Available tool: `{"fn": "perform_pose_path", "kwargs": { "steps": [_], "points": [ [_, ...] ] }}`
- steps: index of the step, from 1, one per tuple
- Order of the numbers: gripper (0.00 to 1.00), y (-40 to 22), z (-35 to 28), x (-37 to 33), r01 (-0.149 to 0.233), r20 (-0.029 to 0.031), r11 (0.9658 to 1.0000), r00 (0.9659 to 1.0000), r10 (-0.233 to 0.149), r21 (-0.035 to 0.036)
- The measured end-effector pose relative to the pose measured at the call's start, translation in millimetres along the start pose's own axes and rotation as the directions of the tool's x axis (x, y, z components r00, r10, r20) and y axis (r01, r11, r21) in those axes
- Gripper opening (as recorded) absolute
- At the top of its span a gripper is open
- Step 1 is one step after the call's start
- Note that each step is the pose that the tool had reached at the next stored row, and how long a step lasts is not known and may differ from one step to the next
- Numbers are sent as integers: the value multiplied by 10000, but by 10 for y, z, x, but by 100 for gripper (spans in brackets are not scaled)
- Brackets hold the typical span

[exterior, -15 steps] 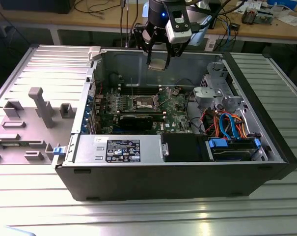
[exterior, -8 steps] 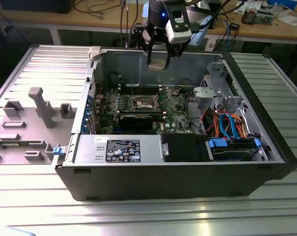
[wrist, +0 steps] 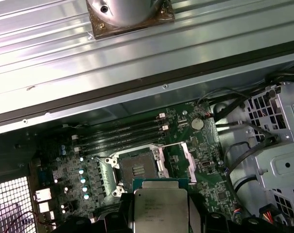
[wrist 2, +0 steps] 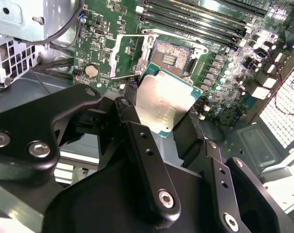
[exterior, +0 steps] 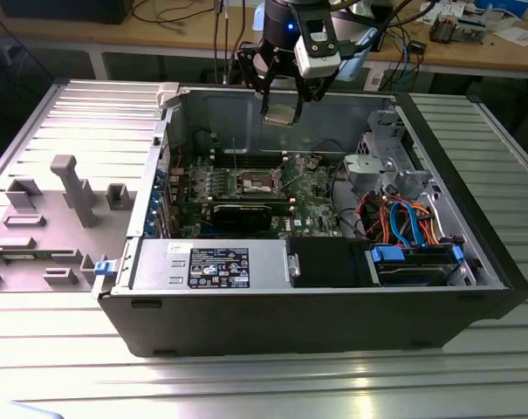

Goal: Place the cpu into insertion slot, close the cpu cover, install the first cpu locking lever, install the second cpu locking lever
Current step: 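Place the cpu into insertion slot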

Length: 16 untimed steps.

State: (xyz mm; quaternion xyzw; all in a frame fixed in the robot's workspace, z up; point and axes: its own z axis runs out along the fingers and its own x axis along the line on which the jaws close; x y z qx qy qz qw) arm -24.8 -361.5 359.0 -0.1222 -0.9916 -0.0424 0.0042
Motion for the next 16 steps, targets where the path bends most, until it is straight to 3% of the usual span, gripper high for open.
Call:
{"fn": "perform_pose_path", "kwargs": {
  "steps": [4, 16],
  "points": [
    [54, -1, 1, -1, -328, 27, 9995, 9995, 328, -4],
    [54, -1, 2, 0, -348, 30, 9994, 9994, 348, -6]
  ]
}}
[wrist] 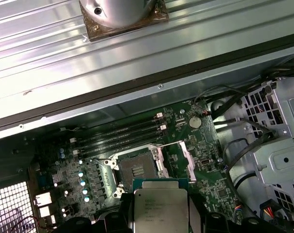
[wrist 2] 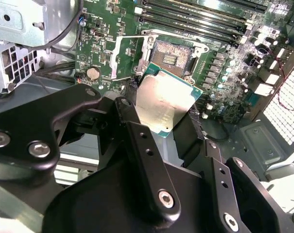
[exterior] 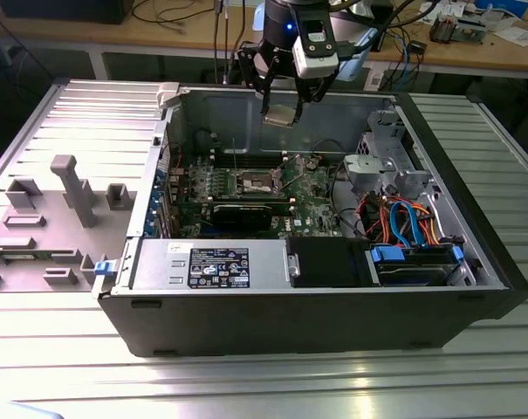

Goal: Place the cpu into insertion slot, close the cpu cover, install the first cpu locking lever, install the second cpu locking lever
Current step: 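Place the cpu into insertion slot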

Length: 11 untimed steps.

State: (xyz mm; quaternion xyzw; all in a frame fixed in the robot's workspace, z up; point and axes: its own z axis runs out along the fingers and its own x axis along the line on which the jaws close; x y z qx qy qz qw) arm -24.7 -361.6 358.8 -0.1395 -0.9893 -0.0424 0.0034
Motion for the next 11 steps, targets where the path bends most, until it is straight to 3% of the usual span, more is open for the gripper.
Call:
{"fn": "perform_pose_path", "kwargs": {
  "steps": [5, 8, 11],
  "points": [
    [54, -25, 0, -7, -35, 5, 10000, 10000, 35, 6],
    [54, -25, 1, -8, -479, 41, 9989, 9988, 479, -1],
    [54, -25, 2, -7, -524, 45, 9986, 9986, 524, -4]
  ]
}}
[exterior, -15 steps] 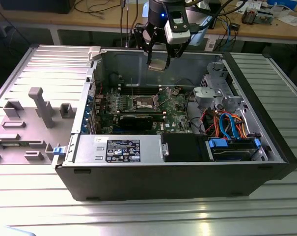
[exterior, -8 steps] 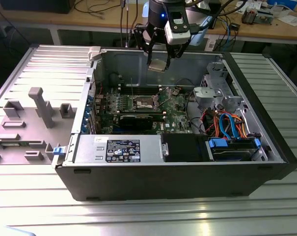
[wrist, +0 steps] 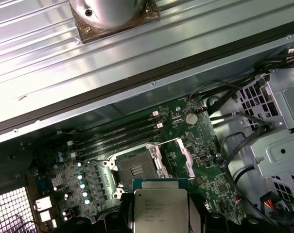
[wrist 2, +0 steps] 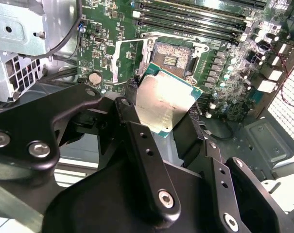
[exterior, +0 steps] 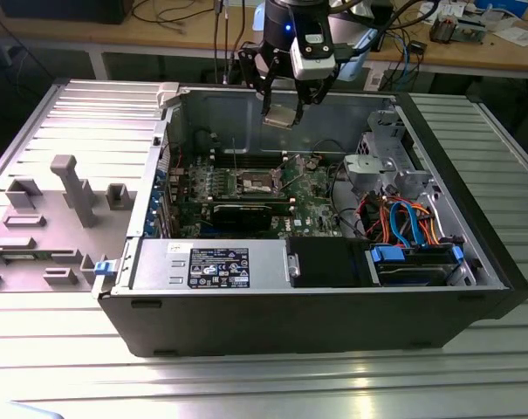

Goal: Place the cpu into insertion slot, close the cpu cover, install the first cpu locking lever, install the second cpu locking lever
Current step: 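Place the cpu into insertion slot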

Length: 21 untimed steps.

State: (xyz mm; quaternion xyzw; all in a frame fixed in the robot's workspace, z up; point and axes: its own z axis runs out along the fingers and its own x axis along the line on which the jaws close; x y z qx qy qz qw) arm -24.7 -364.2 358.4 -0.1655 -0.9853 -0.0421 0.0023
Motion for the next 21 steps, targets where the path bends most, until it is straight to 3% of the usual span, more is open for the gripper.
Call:
{"fn": "perform_pose_path", "kwargs": {
  "steps": [13, 18, 21],
  "points": [
    [54, -13, 0, -5, -28, 2, 10000, 10000, 28, -3],
    [54, -14, 0, -5, -557, 46, 9984, 9984, 557, -11],
    [54, -15, 2, -5, -1005, 82, 9949, 9949, 1005, -22]
  ]
}}
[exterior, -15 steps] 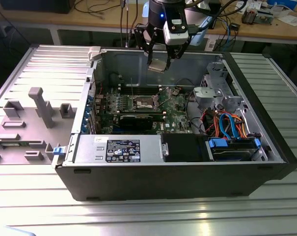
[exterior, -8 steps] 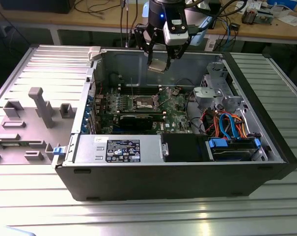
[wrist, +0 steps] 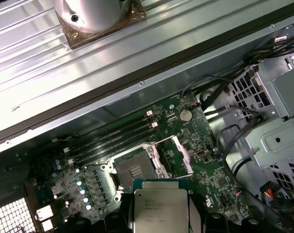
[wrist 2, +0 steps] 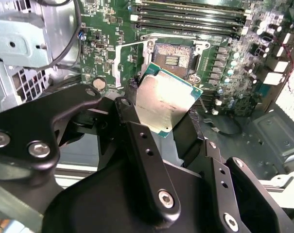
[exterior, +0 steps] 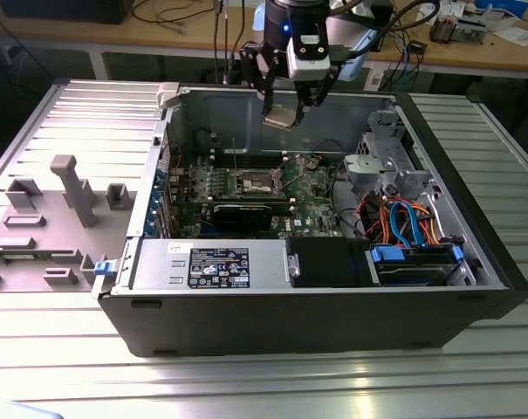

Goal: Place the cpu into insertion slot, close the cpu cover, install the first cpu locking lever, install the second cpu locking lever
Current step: 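Place the cpu into insertion slot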

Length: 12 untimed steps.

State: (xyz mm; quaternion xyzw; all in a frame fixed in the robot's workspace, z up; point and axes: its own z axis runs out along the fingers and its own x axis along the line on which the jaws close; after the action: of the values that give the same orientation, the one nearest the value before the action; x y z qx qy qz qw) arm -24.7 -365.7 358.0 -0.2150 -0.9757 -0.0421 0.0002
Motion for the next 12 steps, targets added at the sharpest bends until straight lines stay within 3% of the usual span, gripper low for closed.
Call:
{"fn": "perform_pose_path", "kwargs": {
  "steps": [4, 12],
  "points": [
    [54, 0, 4, 0, -661, 54, 9978, 9978, 662, -13],
    [54, 0, 4, 0, -698, 57, 9976, 9975, 698, -15]
  ]
}}
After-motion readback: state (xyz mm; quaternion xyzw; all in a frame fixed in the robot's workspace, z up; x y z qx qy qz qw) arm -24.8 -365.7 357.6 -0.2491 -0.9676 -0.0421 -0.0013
